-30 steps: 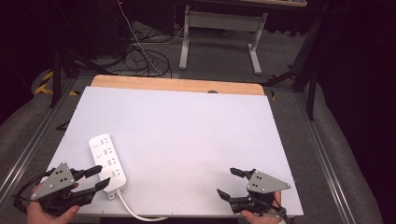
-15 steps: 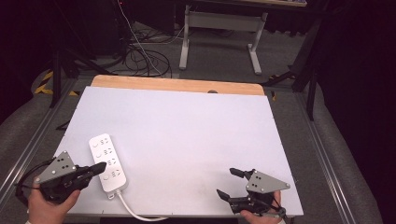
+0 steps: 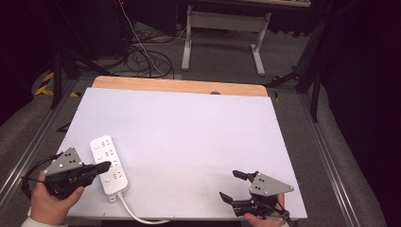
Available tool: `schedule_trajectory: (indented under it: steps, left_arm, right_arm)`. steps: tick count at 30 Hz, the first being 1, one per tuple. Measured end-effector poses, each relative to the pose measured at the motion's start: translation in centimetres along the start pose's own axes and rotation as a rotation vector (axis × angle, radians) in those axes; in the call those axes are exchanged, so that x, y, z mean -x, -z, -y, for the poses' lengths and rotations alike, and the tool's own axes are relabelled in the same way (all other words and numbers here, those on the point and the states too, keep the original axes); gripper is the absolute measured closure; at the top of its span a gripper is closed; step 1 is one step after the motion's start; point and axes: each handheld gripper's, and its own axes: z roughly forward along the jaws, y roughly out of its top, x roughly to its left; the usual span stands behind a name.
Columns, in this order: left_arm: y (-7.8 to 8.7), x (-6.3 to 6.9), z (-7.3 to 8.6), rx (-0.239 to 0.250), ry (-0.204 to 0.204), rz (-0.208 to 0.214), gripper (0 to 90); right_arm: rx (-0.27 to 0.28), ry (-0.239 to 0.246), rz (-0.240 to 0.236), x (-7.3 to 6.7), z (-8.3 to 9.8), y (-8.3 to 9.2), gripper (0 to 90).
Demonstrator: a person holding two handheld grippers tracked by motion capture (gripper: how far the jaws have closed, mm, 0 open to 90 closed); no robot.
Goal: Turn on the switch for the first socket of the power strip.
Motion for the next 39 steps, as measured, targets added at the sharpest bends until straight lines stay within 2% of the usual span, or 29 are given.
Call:
schedule_trajectory:
  steps: [8, 11, 12, 13, 14, 17, 21, 24, 29, 32, 35, 39]
  left_arm:
    - [-0.6, -1.4, -0.4, -0.115, -0.011, 0.029, 90.0]
    - [-0.9, -1.6, -0.5, -0.162, -0.014, 0.013, 90.0]
    - [-0.9, -1.6, -0.5, -0.162, -0.014, 0.013, 90.0]
    - [-1.2, -1.7, -0.5, -0.199, -0.010, 0.006, 90.0]
    - [-1.4, -1.7, -0.5, -0.216, -0.005, 0.020, 90.0]
    - [-1.6, -1.7, -0.5, -0.263, -0.001, 0.027, 90.0]
    - [-1.9, -1.8, -0.5, -0.288, -0.013, 0.026, 90.0]
    - [-2.2, -1.8, -0.4, -0.328, -0.010, 0.013, 90.0]
    - [-2.7, -1.8, -0.4, -0.371, -0.019, 0.029, 90.0]
    - [-2.9, -1.8, -0.4, -0.398, -0.031, 0.014, 90.0]
    - [-3.2, -1.7, -0.4, -0.421, -0.022, 0.004, 90.0]
    - [-3.5, -1.7, -0.4, -0.449, -0.031, 0.016, 90.0]
  right_arm:
    - [-0.003, -0.002, -0.001, 0.0, 0.0, -0.1, 22.6]
    - [-0.005, -0.002, -0.003, 0.0, 0.0, -0.1, 22.6]
    - [-0.006, -0.002, -0.004, 0.0, 0.0, -0.1, 22.6]
    - [-0.006, 0.000, -0.004, 0.0, 0.0, -0.1, 22.6]
    - [-0.006, -0.001, -0.002, 0.0, 0.0, -0.1, 22.6]
    - [-0.006, -0.001, 0.001, 0.0, 0.0, -0.1, 22.6]
    - [-0.006, 0.000, -0.001, 0.0, 0.0, -0.1, 22.6]
    - [-0.005, 0.000, 0.000, 0.0, 0.0, -0.1, 22.6]
    - [-0.007, 0.000, -0.004, 0.0, 0.0, -0.1, 22.6]
    - [-0.007, 0.000, -0.004, 0.0, 0.0, -0.1, 22.6]
    - [-0.008, -0.001, -0.003, 0.0, 0.0, -0.1, 22.6]
    - [-0.008, 0.000, -0.002, 0.0, 0.1, -0.1, 22.6]
